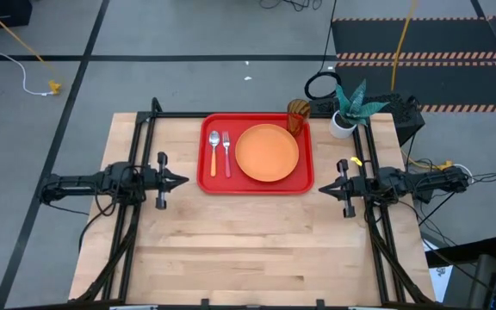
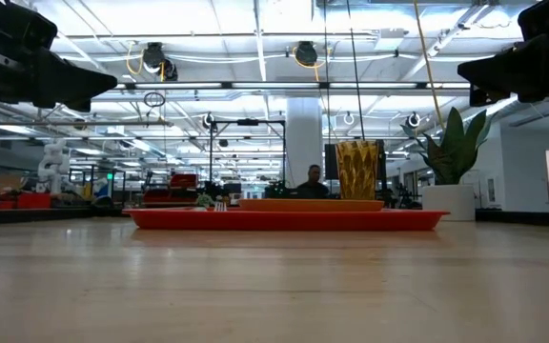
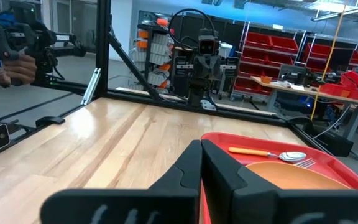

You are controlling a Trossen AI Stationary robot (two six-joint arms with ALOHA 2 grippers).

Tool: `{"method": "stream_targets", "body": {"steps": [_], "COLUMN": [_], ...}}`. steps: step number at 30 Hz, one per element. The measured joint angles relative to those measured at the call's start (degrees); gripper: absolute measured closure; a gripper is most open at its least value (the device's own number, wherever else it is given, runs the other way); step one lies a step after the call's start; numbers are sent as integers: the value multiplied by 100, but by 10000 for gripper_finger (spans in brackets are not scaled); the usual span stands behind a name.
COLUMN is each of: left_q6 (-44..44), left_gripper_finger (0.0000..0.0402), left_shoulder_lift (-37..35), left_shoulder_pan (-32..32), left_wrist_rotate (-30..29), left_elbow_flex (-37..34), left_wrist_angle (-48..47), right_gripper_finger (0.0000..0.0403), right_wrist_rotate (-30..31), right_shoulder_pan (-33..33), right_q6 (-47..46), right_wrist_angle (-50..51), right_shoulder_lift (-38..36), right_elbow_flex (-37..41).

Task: Pick and place plate/cup/fork/spoon on tray
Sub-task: Return to Home Position

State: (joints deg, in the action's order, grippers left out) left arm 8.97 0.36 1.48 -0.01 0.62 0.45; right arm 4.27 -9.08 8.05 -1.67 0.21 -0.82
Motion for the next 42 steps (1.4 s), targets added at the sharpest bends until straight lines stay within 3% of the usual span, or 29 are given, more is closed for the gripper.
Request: {"method": "stream_targets", "body": {"steps": [42], "left_q6": [-175], "left_gripper_finger": [380], "left_shoulder_lift": [0], "left_shoulder_pan": [0], "left_wrist_rotate": [-17], "left_elbow_flex": [-11], "left_wrist_angle": [101], "right_gripper_finger": [403], "right_wrist_rotate": [13], "right_shoulder_pan": [0], "right_q6": [-133], "right_wrist_angle": [-63], "right_shoulder_lift": [20], "right_elbow_flex": [-2]}}
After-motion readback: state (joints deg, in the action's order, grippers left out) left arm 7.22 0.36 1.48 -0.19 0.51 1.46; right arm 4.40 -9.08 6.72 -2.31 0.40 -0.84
